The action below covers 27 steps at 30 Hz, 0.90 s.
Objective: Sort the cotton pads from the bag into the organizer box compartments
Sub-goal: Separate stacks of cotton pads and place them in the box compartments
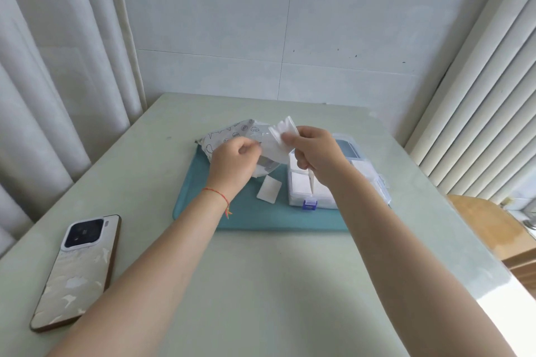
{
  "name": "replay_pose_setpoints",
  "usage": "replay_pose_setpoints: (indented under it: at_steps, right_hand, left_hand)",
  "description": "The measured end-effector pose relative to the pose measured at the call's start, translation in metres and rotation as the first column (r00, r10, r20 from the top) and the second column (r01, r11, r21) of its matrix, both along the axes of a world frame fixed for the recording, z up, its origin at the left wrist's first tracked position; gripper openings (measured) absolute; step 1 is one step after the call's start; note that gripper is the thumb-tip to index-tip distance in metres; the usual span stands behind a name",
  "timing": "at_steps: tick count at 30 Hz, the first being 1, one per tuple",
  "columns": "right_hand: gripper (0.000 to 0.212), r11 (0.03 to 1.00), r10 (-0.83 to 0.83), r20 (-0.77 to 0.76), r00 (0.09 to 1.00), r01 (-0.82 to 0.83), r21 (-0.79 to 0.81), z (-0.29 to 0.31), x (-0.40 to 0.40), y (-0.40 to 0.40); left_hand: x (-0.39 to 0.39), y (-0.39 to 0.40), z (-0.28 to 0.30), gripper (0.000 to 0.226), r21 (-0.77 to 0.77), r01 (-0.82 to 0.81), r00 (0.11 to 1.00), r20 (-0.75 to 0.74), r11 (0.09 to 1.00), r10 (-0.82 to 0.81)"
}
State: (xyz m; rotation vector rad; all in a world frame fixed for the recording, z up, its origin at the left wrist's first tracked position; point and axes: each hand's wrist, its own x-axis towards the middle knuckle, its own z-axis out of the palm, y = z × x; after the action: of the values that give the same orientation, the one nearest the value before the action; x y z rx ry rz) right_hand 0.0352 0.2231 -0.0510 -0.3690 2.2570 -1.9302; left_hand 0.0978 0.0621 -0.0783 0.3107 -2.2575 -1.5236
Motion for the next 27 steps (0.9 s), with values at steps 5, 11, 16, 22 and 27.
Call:
replay_pose_setpoints:
  at_steps: [5, 11, 16, 22, 27]
  right_hand:
    - [0.007, 0.993, 0.063, 0.013, 0.998, -0.062, -0.1, 0.001, 0.004, 0.007]
    - [0.012, 0.994, -0.087, 0.03, 0.996, 0.089, -0.059, -0.009, 0.004, 0.02]
    - [0.007, 0.982, 0.075, 0.069, 0.995, -0.061, -0.179, -0.009, 0.009, 0.025]
    - [0.01, 0.979, 0.199, 0.053, 0.979, -0.201, 0.044, -0.005, 0.019, 0.018]
    - [0.01, 0.974, 0.158, 0.016, 0.987, -0.158, 0.162, -0.005, 0.022, 0.017]
  left_hand:
    - [0.003, 0.011, 0.006, 0.013, 0.668, 0.251, 0.943, -0.007, 0.7, -0.332]
    - [0.005, 0.007, -0.006, 0.008, 0.707, 0.192, 0.973, -0.043, 0.681, -0.229]
    - [0.008, 0.001, -0.007, 0.01, 0.634, 0.226, 0.956, 0.004, 0.74, -0.295]
    - [0.009, -0.003, -0.001, 0.022, 0.616, 0.355, 0.879, 0.037, 0.703, -0.476]
    - [0.012, -0.005, 0.003, 0.034, 0.663, 0.37, 0.856, 0.029, 0.651, -0.516]
